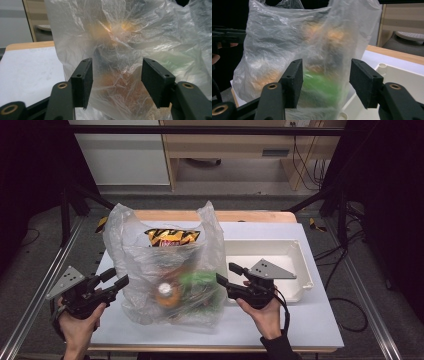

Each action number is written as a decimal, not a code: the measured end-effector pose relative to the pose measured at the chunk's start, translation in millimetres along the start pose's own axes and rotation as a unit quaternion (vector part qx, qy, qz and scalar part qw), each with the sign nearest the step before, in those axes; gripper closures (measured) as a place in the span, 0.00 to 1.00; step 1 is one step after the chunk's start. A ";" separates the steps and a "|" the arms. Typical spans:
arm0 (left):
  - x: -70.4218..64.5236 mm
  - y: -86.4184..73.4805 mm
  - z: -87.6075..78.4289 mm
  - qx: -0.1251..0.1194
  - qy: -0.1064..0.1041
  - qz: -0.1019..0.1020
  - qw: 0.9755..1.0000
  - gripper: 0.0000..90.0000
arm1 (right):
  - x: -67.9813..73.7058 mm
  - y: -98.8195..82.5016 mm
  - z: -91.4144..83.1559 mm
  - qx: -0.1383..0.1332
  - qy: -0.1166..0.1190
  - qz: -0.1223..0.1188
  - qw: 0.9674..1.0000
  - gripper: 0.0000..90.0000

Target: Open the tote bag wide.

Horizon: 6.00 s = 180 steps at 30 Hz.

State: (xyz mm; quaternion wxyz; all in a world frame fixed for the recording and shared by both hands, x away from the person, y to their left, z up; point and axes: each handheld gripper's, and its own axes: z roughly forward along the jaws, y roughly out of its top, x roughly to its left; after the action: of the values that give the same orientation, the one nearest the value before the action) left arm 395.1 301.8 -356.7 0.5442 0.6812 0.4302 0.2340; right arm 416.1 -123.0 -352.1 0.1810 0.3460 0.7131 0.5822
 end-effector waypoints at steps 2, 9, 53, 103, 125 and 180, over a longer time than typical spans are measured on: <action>-0.2 0.2 1.7 0.003 0.000 0.001 1.000 0.52 | 1.4 1.6 2.5 0.000 0.000 -0.003 1.000 0.51; -4.0 -2.2 20.9 0.044 -0.002 0.013 0.999 0.74 | -2.3 5.0 7.1 0.003 -0.002 0.005 1.000 0.72; -27.4 -79.7 21.6 0.153 -0.043 0.057 0.986 1.00 | 7.1 -86.2 4.1 0.098 0.013 0.028 0.995 1.00; -11.7 -32.5 1.4 0.020 -0.011 0.009 1.000 0.48 | 30.9 -39.6 -10.1 -0.002 -0.005 -0.043 0.999 0.45; -9.3 -46.3 13.0 0.070 -0.034 0.027 0.997 1.00 | 24.6 -30.5 0.8 0.018 0.000 -0.040 0.999 1.00; 0.3 -87.7 9.3 0.072 -0.002 0.001 0.997 0.31 | 2.5 -107.8 6.4 0.101 -0.044 0.009 0.994 0.65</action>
State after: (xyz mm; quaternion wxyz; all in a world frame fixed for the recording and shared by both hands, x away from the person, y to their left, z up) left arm 373.5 300.3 -442.2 0.4946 0.7193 0.4443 0.2014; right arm 388.1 -125.6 -456.3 0.1710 0.3948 0.7564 0.4928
